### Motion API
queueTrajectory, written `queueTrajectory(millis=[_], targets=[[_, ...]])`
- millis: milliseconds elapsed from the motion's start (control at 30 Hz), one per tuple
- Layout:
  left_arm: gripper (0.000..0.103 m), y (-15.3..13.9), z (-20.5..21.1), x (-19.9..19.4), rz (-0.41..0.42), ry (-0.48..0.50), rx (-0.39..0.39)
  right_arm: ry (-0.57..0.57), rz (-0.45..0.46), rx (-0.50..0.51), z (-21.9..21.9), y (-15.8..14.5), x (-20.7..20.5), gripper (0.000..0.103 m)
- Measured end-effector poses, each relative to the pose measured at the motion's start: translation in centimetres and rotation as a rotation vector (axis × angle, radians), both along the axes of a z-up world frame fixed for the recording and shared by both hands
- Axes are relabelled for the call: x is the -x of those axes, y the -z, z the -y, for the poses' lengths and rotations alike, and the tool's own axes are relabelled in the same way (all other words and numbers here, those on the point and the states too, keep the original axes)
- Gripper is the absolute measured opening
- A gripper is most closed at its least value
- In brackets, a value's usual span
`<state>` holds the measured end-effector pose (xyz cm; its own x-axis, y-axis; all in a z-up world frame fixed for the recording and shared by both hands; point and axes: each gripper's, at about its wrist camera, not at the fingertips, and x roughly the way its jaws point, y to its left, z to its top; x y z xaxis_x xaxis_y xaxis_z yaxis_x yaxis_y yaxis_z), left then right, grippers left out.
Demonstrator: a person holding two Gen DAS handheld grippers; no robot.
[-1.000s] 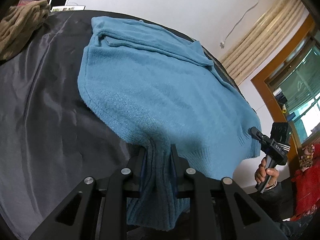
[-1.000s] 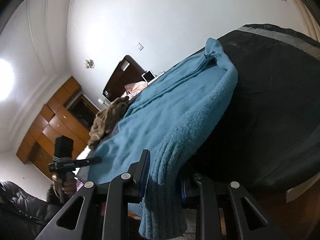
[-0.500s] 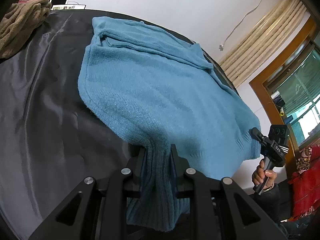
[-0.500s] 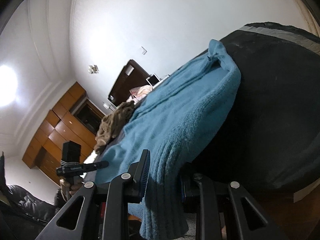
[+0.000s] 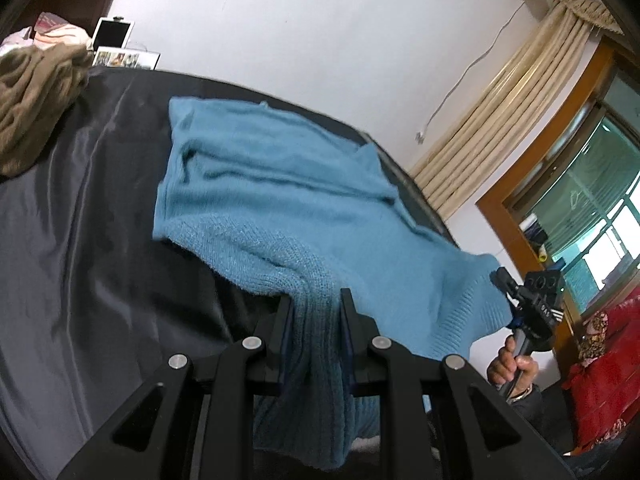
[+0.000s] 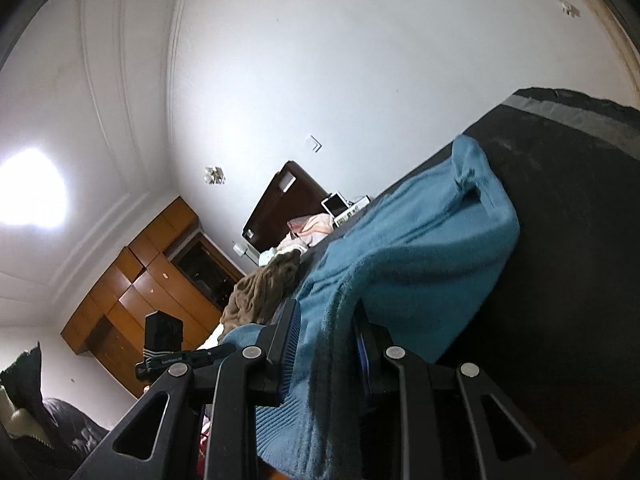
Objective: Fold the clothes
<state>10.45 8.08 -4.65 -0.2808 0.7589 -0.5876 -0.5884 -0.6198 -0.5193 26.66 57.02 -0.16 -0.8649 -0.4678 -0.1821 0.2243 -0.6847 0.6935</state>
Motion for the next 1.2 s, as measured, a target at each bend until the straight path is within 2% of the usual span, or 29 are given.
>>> queueTrajectory(millis=[400,633,833,1033,1200], targets=[[0.022,-2.5,0.9,3.3,-0.032,-0.062,-0.049,0.063,-0.042,-0.034,-1.0,-3.2,0.8,0.027],[0.022,-3.8,1.1,6.4,-0.040,-0.101,-0.067,0.094,-0.009,-0.107,-1.3,-5.4,3.8,0.027],[0.022,-4.5,0.3,11.0,-0.020,-0.145,-0.069,0.132,0.009,-0.154,-2.0,-8.3,8.3,0.027],[0.022,-4.9,-2.8,17.6,0.018,-0.187,-0.052,0.200,0.031,-0.189,-3.4,-10.8,14.9,0.027],[0.022,-3.4,-6.1,22.6,0.073,-0.206,-0.004,0.268,0.096,-0.155,-6.4,-10.3,21.0,0.027]])
